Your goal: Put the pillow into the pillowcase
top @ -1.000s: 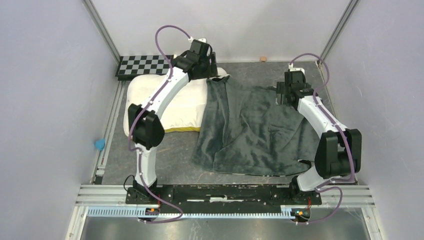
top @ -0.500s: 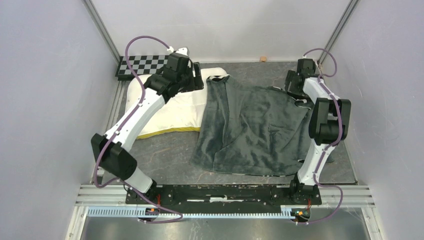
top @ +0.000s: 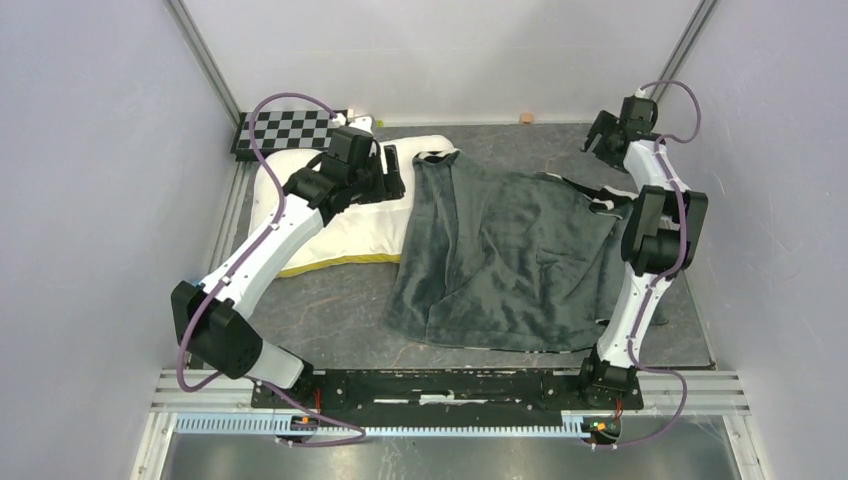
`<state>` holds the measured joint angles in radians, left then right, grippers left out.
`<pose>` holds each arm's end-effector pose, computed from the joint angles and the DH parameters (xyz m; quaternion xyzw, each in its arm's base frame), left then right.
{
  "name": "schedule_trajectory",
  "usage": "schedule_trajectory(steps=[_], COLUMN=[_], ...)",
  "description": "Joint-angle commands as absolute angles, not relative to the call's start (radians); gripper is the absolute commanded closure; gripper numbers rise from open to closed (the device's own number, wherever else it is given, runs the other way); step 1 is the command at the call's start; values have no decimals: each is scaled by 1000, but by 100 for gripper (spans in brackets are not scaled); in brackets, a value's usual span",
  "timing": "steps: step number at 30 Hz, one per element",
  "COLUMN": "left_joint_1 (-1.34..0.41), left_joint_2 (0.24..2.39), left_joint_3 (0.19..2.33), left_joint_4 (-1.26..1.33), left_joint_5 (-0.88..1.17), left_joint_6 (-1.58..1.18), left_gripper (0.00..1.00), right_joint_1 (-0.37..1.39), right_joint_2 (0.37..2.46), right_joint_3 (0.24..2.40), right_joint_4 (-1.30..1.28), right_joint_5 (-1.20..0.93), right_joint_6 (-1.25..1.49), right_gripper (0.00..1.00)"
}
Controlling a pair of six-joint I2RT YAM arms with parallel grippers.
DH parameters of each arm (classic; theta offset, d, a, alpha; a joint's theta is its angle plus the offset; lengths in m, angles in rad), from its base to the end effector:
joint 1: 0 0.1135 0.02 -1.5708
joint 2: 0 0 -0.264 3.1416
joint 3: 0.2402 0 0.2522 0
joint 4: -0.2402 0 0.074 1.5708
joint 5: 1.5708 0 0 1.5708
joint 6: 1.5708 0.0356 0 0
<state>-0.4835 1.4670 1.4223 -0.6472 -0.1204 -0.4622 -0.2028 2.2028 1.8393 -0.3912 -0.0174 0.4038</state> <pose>0.2891 -0.1469 0.3553 -0.0160 0.9036 -0.1449 0.4029 0.4958 -0.1013 0.2204 0.2708 0.8770 0.0478 0.3940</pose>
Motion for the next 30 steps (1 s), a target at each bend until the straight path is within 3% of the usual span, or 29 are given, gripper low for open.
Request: schedule_trajectory(steps=[1,5,8,17,23,25,30], left_joint_1=[-480,-482,-483,-483,-483,-483,-483], left_joint_2=[1413,1390,1376,1357,1356,1355,1355], left_joint_3=[1396,1362,1338,1302,1285,1280,1278], left_joint_4=[-585,-560,-542,-520,-509,-508,-509], left_joint_5=[-82,-55,-29,18,32,31,21], left_joint_6=[-478,-496,-505,-504,-503,-500,-493], left_gripper=[19,19,19,19,19,19,19], right_joint_1=[-131,-127,-123,-115,-114,-115,-115], right_joint_2=[1916,1716,1647,1740,1807,1835,1895], right_joint_3=[1616,1296,1173,1175,1233,1277,1396], right_joint_4=[-407,-327,-289,-292,-263,-276,-304], right_joint_5=[155,227,233,319,331,343,365], right_joint_6=[367,368,376,340,335,331,324], right_gripper=[11,14,17,18,26,32,69])
